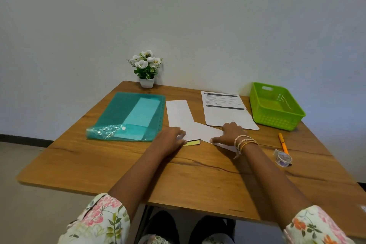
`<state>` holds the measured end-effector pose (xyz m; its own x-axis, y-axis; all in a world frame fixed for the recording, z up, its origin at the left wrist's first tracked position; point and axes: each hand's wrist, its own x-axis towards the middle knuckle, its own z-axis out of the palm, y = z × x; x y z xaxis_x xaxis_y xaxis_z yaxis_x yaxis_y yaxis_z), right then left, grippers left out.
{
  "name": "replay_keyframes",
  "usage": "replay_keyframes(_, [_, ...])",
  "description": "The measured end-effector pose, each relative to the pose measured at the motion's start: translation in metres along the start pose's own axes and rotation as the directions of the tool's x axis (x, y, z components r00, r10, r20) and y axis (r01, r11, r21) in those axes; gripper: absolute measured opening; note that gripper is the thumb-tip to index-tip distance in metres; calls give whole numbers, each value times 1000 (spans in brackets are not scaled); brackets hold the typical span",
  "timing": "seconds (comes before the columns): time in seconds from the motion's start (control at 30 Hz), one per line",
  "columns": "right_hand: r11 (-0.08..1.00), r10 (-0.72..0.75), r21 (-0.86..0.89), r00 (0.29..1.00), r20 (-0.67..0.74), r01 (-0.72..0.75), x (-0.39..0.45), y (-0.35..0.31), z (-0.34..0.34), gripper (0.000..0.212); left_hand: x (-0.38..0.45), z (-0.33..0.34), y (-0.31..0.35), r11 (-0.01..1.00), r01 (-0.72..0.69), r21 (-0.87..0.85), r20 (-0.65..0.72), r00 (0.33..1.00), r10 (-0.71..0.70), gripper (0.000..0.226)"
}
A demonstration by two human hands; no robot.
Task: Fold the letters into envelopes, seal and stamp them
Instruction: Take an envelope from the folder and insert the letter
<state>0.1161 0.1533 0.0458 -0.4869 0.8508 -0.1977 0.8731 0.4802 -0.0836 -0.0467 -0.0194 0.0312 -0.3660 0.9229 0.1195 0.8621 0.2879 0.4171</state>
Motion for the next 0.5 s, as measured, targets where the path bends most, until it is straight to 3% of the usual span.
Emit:
replay_keyframes(0.07, [999,-3,42,1000,14,2,-3,1,1,88,0,1,-1,1000,-8,17,-22,1000,9,39])
replay_keyframes(0.27, [925,60,375,998,22,-64,-24,5,-1,44,-4,8,4,988,-95,118,-161,980,114,30])
replay_keyframes(0.37, [842,64,537,998,-19,-44,-36,9,0,45,-6,15,5,995,-81,59,-231,969,92,27])
replay_keyframes(0.5, [676,125,737,986,-107,-6,-55,11,-2,22,-6,25,5,998,-19,-63,-296,955,-1,25])
